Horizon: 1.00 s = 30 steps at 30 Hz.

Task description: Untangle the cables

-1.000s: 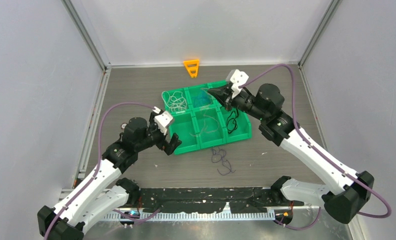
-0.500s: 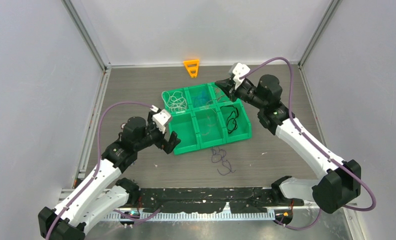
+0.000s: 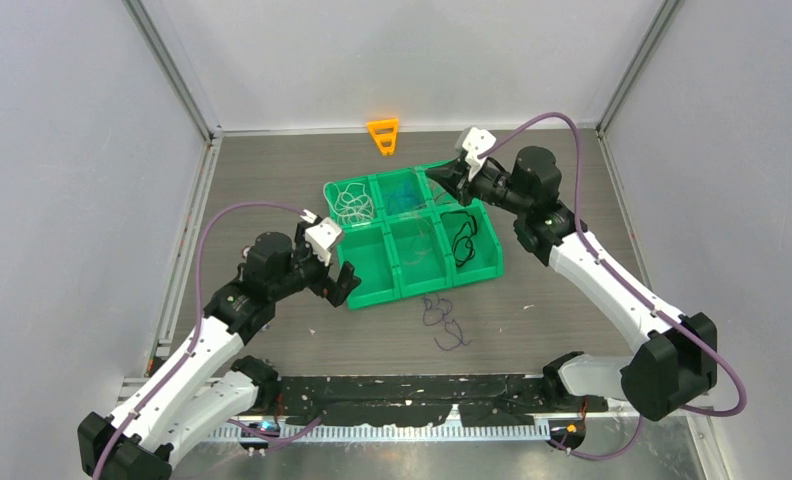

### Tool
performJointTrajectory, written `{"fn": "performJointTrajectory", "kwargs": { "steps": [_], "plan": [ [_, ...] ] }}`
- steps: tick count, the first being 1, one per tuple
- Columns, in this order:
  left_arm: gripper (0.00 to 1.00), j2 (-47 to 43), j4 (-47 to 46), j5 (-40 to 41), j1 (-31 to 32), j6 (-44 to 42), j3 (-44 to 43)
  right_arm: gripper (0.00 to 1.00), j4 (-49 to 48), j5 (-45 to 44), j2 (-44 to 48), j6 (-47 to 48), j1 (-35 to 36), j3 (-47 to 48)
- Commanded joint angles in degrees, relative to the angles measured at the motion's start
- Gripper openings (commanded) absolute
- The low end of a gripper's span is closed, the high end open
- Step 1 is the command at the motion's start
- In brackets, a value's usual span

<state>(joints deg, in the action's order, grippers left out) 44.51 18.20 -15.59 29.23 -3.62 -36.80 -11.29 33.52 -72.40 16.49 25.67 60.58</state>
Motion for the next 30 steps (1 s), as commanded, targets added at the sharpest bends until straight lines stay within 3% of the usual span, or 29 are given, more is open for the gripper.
{"fn": "performJointTrajectory", "kwargs": {
  "steps": [1, 11, 20, 26, 30],
  "plan": [
    [1.0, -0.22, -2.04, -0.69, -0.73, 0.28, -0.31, 0.05, -0.87, 2.78, 1.86, -3.08, 1.75, -2.73],
    [1.0, 0.83, -2.24, -1.96, -1.2, 0.39, -0.32, 0.05, 0.56, 2.26, 0.42, -6.36, 2.58, -12.39],
    [1.0, 2.02, -1.47, -3.21, -1.23, -0.67, -1.29, 0.05, 8.49, 0.92, -13.4, -3.6, 2.63, -6.2],
    [1.0, 2.89, -1.06, -6.88, -1.28, -2.29, -1.91, 0.05, 16.86, 0.55, -15.66, 0.38, 3.2, -3.9],
    [1.0, 3.55, -1.14, -11.39, -1.25, -3.93, -2.68, 0.31, 23.88, 1.77, -14.25, 2.75, 3.58, -1.96]
  ]
}}
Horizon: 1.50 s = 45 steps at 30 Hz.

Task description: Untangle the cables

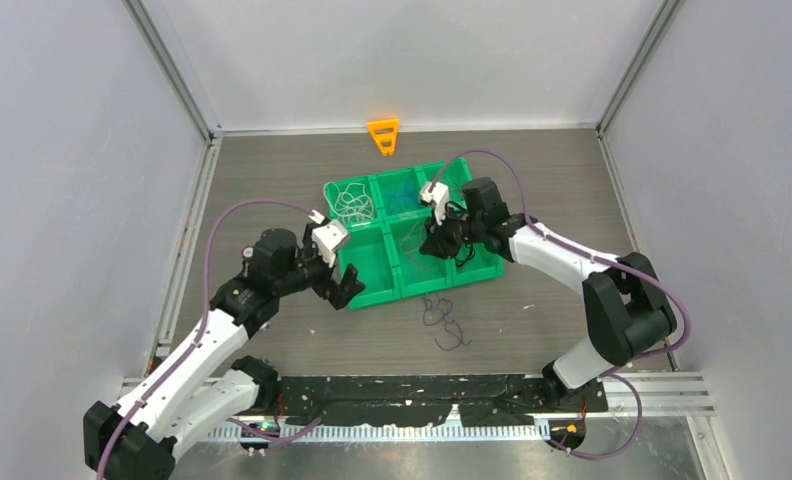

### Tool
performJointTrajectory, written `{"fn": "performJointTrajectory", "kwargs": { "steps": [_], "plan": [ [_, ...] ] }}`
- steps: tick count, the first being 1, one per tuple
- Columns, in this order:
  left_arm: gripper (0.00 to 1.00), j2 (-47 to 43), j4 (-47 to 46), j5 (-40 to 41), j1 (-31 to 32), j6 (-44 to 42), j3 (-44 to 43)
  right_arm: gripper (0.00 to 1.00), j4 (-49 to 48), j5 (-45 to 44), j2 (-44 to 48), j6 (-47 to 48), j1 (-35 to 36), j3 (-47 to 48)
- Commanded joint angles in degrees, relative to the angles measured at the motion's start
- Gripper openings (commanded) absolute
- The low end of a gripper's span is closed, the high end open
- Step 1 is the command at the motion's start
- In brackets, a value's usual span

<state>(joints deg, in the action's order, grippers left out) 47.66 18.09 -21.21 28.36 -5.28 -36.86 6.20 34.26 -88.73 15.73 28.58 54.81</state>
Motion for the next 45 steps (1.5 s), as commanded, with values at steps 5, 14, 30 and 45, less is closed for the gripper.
{"fn": "performJointTrajectory", "kwargs": {
  "steps": [5, 14, 30, 45],
  "plan": [
    [1.0, 1.07, -0.93, -12.14, -0.11, -5.7, -3.47, 0.57, 11.12, 3.95, 9.27, 3.96, 0.7, 5.68],
    [0.94, 9.64, -1.01, -9.03, 15.06, -13.52, -8.26, 0.87, 19.1, 5.53, 20.29, -0.07, -3.57, 8.63],
    [0.66, 40.5, -10.99, 6.59, 25.95, 13.78, -16.02, 0.97, 38.78, -1.76, 33.93, 8.55, -22.52, 4.92],
    [0.0, 45.11, -10.25, 5.48, 28.87, 12.17, -22.99, 0.96, 39.67, -3.57, 36.5, 9.03, -22.64, 5.66]
  ]
}}
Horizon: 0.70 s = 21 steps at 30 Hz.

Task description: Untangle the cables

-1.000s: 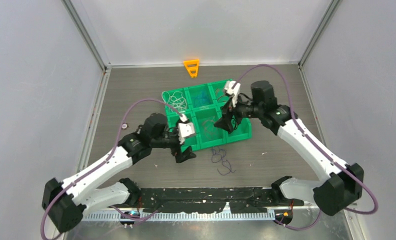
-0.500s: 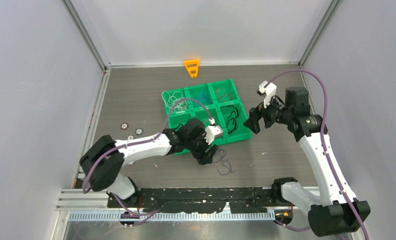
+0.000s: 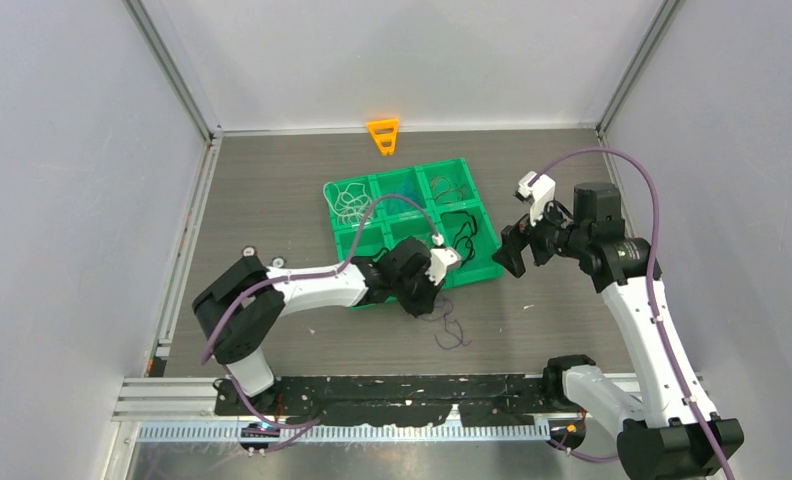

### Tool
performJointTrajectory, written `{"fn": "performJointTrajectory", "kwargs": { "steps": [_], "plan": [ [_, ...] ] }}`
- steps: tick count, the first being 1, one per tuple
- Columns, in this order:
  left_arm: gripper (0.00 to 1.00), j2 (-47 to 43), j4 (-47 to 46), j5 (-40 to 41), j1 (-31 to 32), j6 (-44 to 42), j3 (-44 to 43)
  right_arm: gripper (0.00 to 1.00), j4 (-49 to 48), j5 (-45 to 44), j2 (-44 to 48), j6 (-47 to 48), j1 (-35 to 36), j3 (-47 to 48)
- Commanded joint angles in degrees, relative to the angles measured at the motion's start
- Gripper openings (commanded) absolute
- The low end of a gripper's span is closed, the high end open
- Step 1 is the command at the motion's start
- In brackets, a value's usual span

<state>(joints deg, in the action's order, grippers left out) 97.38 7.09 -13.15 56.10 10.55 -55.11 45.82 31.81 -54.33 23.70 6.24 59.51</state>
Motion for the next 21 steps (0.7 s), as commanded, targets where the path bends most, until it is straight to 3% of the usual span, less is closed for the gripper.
{"fn": "performJointTrajectory", "kwargs": {
  "steps": [1, 3, 5, 8, 10, 12, 13, 15, 18, 21],
  "plan": [
    [0.0, -7.32, 2.92, -3.66, 2.02, -6.97, -6.42, 0.96, 0.05, -1.38, 2.42, 1.19, -0.32, 0.96],
    [0.0, -13.65, 8.08, -5.85, 3.1, -13.48, -10.07, 0.96, -0.03, -1.85, 2.75, 1.0, -0.35, 1.07],
    [0.0, -19.32, 13.18, -3.16, 2.92, -15.94, -15.96, 0.96, -0.09, -2.46, 2.81, 0.48, -0.52, 1.5],
    [0.0, -26.32, 15.68, -4.49, -0.45, -12.62, -22.55, 0.97, -0.12, -3.58, 2.75, -0.27, -1.42, 2.41],
    [0.0, -29.1, 16.19, -9.61, 0.74, -14.38, -20.68, 0.97, -0.6, -3.94, 2.68, -0.73, -2.4, 2.51],
    [0.0, -24.42, 36.87, -8.24, 10.85, -28.19, -22.56, 0.97, -1.1, -3.25, 2.27, -1.26, -3.28, 2.43],
    [0.0, -21.65, 44.98, -7.41, 15.03, -31.04, -24.4, 0.97, -1.07, -3.03, 1.87, -1.32, -3.48, 2.49],
    [0.0, -22.79, 44.97, -14.5, 11.98, -27.55, -22.24, 0.97, -0.45, -2.2, 1.48, -1.17, -3.86, 2.83],
    [0.0, -30.64, 33.7, -19.3, 1.71, -22.35, -17.13, 0.97, -0.08, -1.48, 1.88, -0.86, -4.11, 2.83],
    [0.0, -31.96, 35.34, -21.56, -5.41, -24.11, -22.9, 0.97, 0.03, -0.79, 2.03, -0.56, -4.25, 2.3]
  ]
}}
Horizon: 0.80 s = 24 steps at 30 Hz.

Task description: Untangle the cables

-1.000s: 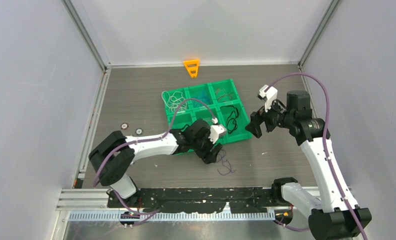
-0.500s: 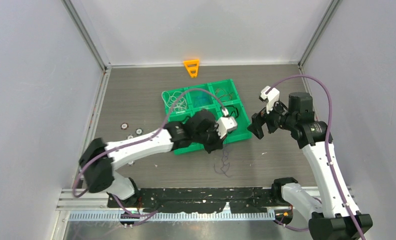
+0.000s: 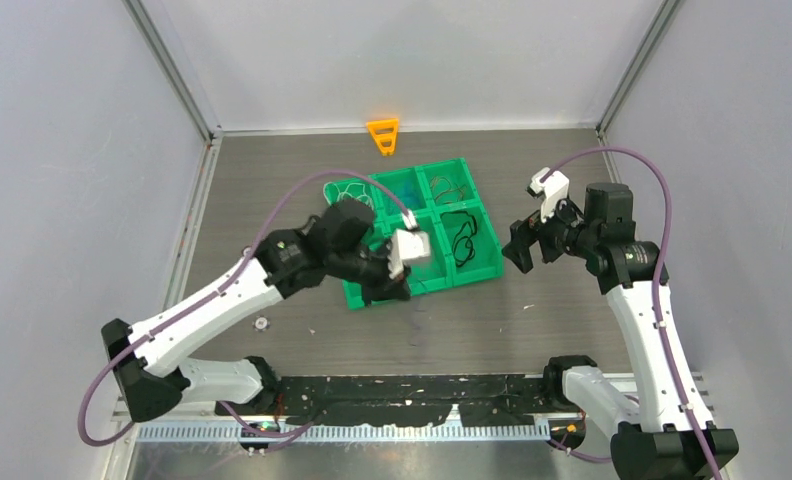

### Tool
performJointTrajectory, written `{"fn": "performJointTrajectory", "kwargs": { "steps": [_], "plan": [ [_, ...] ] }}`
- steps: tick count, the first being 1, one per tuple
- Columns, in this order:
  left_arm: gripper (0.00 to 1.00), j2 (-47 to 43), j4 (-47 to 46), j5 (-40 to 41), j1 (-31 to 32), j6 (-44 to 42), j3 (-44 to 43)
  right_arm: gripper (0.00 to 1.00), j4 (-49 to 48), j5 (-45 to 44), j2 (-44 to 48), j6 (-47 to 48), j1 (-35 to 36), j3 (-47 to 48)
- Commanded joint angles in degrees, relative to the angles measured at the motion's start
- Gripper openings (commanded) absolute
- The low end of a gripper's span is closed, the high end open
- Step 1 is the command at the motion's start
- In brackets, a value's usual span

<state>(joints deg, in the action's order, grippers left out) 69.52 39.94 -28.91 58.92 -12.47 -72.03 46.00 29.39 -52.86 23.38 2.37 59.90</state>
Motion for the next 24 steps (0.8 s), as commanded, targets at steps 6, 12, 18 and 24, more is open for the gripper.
{"fn": "performJointTrajectory", "kwargs": {
  "steps": [6, 12, 18, 24],
  "plan": [
    [0.0, -3.39, 6.17, -9.31, -17.87, 3.57, -11.99, 0.98, -0.17, 3.06, -0.63, -0.46, -0.37, 2.76],
    [0.0, -5.58, 1.65, -10.55, -26.29, 8.88, -5.67, 0.98, -0.16, 6.25, -0.36, -0.67, -0.42, 2.27],
    [0.0, -5.3, 0.69, -14.7, -30.09, 8.52, -3.23, 0.98, -0.12, 6.72, -1.0, -0.56, -0.37, 2.29],
    [0.0, -4.75, 2.33, -14.76, -31.91, 4.93, -0.14, 0.99, -0.62, 7.96, -1.87, -0.55, -0.36, 2.57]
  ]
}}
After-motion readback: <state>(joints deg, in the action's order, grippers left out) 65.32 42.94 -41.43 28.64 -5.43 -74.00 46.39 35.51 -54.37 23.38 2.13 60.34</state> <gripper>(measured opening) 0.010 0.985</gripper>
